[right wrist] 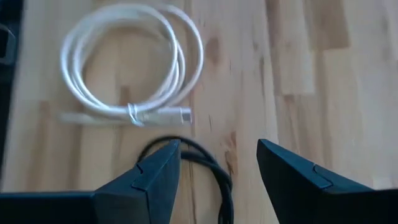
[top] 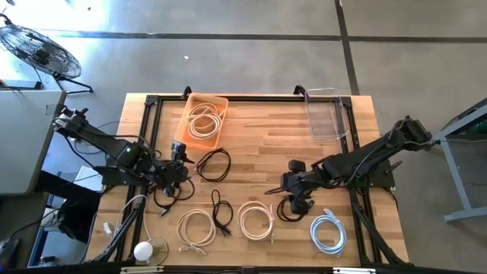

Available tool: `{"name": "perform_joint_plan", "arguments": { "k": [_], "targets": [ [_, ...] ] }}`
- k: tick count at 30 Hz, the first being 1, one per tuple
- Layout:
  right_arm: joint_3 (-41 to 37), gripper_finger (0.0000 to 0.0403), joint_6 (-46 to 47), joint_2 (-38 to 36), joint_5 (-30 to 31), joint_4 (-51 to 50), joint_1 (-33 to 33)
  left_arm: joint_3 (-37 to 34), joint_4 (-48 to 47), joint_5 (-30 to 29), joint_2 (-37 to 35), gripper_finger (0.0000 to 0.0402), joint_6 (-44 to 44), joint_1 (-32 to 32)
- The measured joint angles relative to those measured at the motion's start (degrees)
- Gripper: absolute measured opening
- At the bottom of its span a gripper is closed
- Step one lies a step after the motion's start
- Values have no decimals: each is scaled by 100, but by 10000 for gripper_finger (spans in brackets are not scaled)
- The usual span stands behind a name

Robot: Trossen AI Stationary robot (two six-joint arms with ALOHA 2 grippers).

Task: Pick & Place USB Port
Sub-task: Put the black charger cable into the transparent bin

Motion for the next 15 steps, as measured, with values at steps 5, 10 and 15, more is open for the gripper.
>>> {"name": "perform_joint_plan", "arguments": {
  "k": [5, 10, 15],
  "targets": [
    [0, 204, -73, 562, -116, -146, -2, -15, 55, 7, 0, 252, 5, 1],
    [0, 204, 270, 969, -284, -627, 25, -17, 137, -73, 0, 252, 56, 1],
    [0, 204, 339, 1347, -178, -918, 123, -19, 157, -327, 0, 252, 167, 3]
  ]
}}
